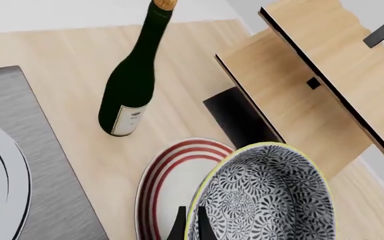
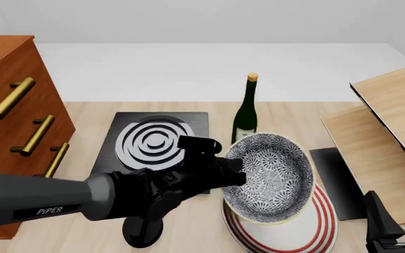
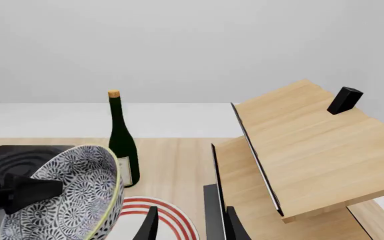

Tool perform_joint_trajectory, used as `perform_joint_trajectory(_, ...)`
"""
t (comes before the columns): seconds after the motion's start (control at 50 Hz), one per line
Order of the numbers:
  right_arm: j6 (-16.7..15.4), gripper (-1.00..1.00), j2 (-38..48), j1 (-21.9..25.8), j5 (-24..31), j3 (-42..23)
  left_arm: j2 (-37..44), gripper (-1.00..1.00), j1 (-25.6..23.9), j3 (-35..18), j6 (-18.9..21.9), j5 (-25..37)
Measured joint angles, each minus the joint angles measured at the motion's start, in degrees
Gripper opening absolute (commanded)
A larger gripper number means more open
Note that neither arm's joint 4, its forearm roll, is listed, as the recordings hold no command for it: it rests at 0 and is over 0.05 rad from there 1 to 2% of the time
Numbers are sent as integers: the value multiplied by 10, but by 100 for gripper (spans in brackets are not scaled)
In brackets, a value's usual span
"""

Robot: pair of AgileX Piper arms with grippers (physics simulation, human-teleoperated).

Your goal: Pick up the akita bowl and put it on the plate.

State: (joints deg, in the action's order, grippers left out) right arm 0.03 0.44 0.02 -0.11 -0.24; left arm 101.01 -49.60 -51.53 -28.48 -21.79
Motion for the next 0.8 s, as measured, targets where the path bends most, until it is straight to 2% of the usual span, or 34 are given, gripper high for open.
perform_joint_trajectory(0.8, 0, 100, 0, 0, 0, 0, 121, -100, -14, -81, 16, 26)
